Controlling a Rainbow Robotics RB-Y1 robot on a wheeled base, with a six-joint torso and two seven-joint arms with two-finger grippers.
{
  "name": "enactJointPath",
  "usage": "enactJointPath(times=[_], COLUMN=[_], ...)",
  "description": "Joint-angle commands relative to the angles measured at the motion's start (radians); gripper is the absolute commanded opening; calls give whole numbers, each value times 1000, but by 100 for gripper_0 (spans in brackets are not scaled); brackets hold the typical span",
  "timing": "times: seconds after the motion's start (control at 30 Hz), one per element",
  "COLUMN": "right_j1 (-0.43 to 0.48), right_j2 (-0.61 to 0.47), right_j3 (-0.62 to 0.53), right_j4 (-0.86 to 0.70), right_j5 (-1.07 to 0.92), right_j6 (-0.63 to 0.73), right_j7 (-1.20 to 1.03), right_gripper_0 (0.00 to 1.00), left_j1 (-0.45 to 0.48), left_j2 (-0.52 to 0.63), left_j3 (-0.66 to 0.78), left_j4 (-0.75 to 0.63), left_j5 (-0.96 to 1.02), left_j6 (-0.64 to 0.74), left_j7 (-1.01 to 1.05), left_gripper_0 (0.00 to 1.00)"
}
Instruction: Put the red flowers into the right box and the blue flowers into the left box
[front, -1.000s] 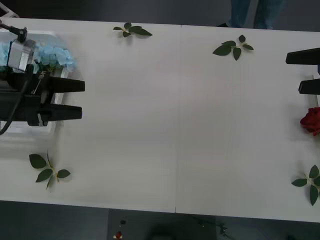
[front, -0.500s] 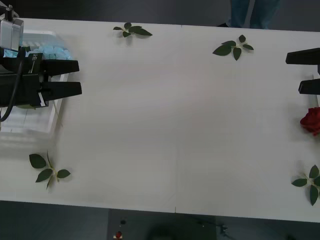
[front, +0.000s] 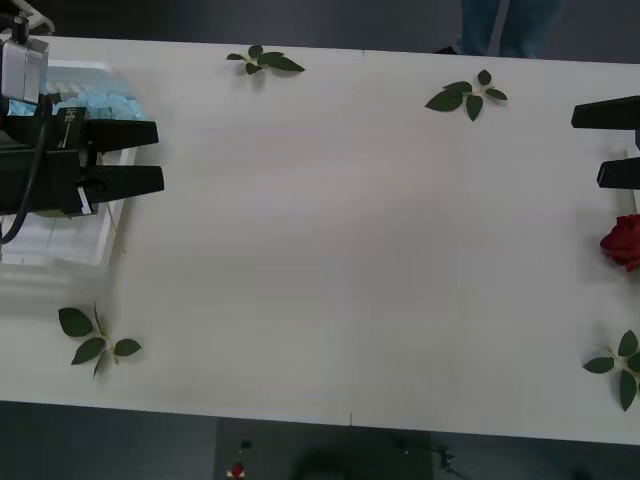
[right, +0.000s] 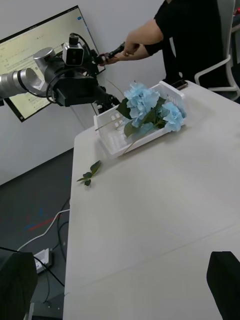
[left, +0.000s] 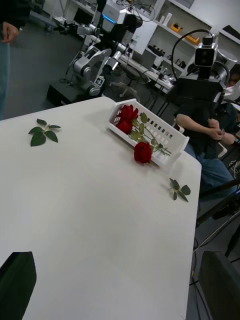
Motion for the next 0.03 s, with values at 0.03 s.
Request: enactJointPath(times=[0.03], right_j1=[-5], right_j2=[-45], right_j3=[4], right_j4=[-20], right_j5=[-7], right_j6=[-2], right_j7=[3], right_gripper_0=[100], left_j1=[-8], left_j2=[4], left_j3=[6], left_j4=[-17], left_j5=[1], left_j6=[-3], left_j7=[-33], left_gripper_0=[94])
